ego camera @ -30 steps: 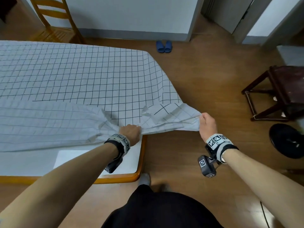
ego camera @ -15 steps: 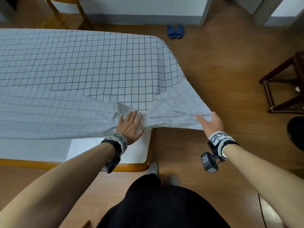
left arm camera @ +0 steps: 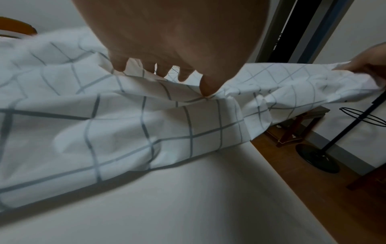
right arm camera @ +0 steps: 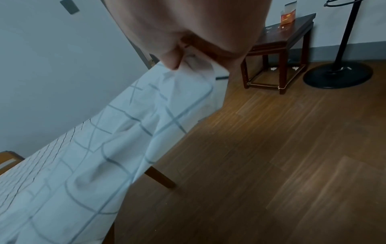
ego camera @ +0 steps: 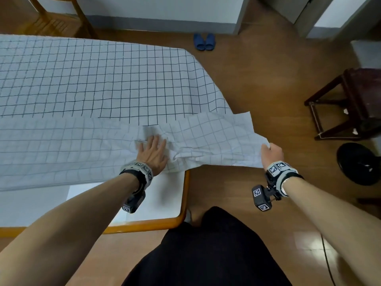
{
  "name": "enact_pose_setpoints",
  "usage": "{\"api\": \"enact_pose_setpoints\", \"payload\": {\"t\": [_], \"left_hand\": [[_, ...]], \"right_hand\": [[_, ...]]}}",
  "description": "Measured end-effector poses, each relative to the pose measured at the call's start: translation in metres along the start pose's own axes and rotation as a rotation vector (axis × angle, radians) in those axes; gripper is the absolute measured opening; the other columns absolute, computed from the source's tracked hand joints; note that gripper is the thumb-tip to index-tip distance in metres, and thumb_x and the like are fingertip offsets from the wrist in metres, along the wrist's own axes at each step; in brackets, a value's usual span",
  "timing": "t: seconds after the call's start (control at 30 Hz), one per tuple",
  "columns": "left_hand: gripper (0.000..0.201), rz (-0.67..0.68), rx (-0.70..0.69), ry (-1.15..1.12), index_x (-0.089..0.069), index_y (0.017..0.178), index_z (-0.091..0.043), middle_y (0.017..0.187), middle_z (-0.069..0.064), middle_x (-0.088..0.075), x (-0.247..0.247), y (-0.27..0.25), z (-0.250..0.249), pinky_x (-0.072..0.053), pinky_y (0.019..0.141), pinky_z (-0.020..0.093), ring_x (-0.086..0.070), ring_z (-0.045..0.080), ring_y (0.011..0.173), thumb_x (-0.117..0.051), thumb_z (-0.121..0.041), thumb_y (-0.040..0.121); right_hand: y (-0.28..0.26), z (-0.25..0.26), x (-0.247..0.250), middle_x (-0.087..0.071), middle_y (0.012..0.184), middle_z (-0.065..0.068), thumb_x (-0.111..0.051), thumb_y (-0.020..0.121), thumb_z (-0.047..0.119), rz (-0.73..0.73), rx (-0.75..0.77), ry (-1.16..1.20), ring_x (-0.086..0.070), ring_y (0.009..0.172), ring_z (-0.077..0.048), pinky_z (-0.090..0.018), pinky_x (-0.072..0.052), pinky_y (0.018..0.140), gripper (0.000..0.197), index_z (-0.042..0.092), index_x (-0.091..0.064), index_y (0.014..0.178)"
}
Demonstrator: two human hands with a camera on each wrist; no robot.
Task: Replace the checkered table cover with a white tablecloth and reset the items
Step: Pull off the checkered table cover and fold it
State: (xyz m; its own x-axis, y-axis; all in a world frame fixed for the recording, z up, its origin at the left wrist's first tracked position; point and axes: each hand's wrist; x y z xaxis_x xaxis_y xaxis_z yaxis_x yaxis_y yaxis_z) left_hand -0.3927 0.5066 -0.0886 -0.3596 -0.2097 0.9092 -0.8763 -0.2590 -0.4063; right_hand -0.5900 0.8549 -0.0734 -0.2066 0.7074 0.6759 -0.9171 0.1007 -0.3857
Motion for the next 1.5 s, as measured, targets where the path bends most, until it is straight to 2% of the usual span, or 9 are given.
{"api": "enact_pose_setpoints", "payload": {"t": [0.2, 0.33, 0.43, 0.53, 0.7, 0.97, 1.17, 1.4, 1.5], "left_hand": [[0.063, 0.005, -0.04, -0.046, -0.014, 0.155, -0.019, 0.165, 0.01, -0.001, 0.002, 0.026, -0.023, -0.014, 0.119, 0.058, -0.001, 0.027, 0.152, -0.038, -0.028, 0.098], [0.058, 0.036, -0.054, -0.068, -0.018, 0.154, -0.018, 0.165, 0.008, -0.004, 0.003, 0.043, -0.042, -0.017, 0.119, 0.054, -0.005, 0.027, 0.151, -0.037, -0.027, 0.099], [0.057, 0.075, -0.033, -0.108, -0.021, 0.154, -0.02, 0.164, 0.007, -0.005, -0.001, 0.055, -0.054, -0.017, 0.119, 0.055, -0.005, 0.028, 0.151, -0.03, -0.043, 0.102], [0.062, 0.075, -0.002, -0.124, -0.017, 0.155, -0.023, 0.165, 0.007, 0.0, -0.006, 0.063, -0.066, -0.014, 0.119, 0.058, -0.003, 0.03, 0.151, -0.032, -0.049, 0.101], [0.072, 0.038, 0.018, 0.022, 0.009, 0.157, -0.022, 0.163, 0.007, 0.019, -0.018, 0.071, -0.069, -0.002, 0.119, 0.059, 0.012, 0.027, 0.151, -0.016, -0.056, 0.1], [0.08, 0.078, 0.037, -0.016, 0.007, 0.156, -0.023, 0.163, 0.007, 0.019, -0.027, 0.071, -0.065, -0.005, 0.116, 0.064, 0.011, 0.027, 0.151, -0.033, -0.058, 0.096], [0.122, 0.052, -0.066, 0.104, 0.014, 0.156, -0.023, 0.163, 0.011, 0.018, -0.03, 0.066, -0.061, -0.011, 0.116, 0.065, 0.007, 0.029, 0.151, -0.056, -0.078, 0.073], [0.06, 0.011, -0.466, 0.239, -0.04, 0.148, -0.023, 0.164, 0.014, -0.009, -0.026, 0.057, -0.076, -0.018, 0.118, 0.057, -0.012, 0.031, 0.151, -0.05, -0.026, 0.089], [0.054, 0.02, -0.426, 0.183, -0.051, 0.14, -0.022, 0.161, 0.013, -0.024, -0.022, 0.056, -0.077, -0.025, 0.117, 0.051, -0.023, 0.03, 0.148, -0.054, -0.021, 0.086]], "right_hand": [[0.018, -0.01, -0.008, -0.072, 0.087, 0.001, -0.066, 0.072, 0.069, 0.1, -0.046, 0.222, -0.067, 0.081, -0.022, -0.038, -0.054, 0.078, 0.054, 0.017, -0.07, 0.087], [0.041, 0.005, -0.01, -0.037, 0.063, -0.001, -0.066, 0.078, 0.062, 0.111, 0.025, 0.251, -0.035, 0.059, -0.018, -0.031, -0.03, 0.059, 0.051, 0.016, -0.048, 0.069], [0.069, 0.009, -0.016, -0.048, 0.063, -0.004, -0.073, 0.077, 0.052, 0.225, 0.017, 0.21, -0.045, 0.06, -0.018, -0.032, -0.036, 0.058, 0.047, 0.009, -0.053, 0.07], [0.096, 0.009, -0.025, -0.067, 0.086, -0.006, -0.068, 0.085, 0.036, 0.24, 0.014, 0.098, -0.064, 0.08, -0.027, -0.033, -0.046, 0.068, 0.031, 0.007, -0.065, 0.091], [0.129, 0.01, -0.027, -0.06, 0.122, -0.02, -0.048, 0.102, 0.029, -0.038, -0.157, 0.084, -0.059, 0.107, -0.036, -0.035, -0.037, 0.077, 0.036, -0.001, -0.052, 0.122], [0.162, 0.0, -0.034, -0.061, 0.11, -0.012, -0.051, 0.094, 0.03, 0.095, -0.127, 0.07, -0.06, 0.101, -0.035, -0.037, -0.043, 0.078, 0.038, 0.006, -0.049, 0.123], [0.161, -0.004, -0.052, -0.046, 0.146, -0.01, -0.064, 0.088, 0.034, 0.128, -0.007, -0.068, -0.042, 0.134, -0.031, -0.046, -0.039, 0.109, 0.075, 0.011, -0.029, 0.15], [0.121, -0.006, -0.075, -0.043, 0.146, -0.012, -0.068, 0.087, 0.022, 0.13, 0.121, -0.128, -0.039, 0.136, -0.03, -0.044, -0.034, 0.113, 0.066, 0.009, -0.038, 0.145], [0.101, -0.011, -0.081, -0.057, 0.128, -0.008, -0.065, 0.089, 0.018, 0.235, 0.193, -0.12, -0.054, 0.12, -0.027, -0.042, -0.045, 0.103, 0.042, 0.012, -0.055, 0.129]]}}
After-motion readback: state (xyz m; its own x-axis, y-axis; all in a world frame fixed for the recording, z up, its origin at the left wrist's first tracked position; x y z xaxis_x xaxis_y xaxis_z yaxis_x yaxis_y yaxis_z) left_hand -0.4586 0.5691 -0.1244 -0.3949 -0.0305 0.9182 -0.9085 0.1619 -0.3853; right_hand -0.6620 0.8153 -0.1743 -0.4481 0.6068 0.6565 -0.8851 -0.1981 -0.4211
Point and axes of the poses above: each hand's wrist, its own y-axis towards the middle knuckle, its own x-axis out of the back of the hand, z = x × y
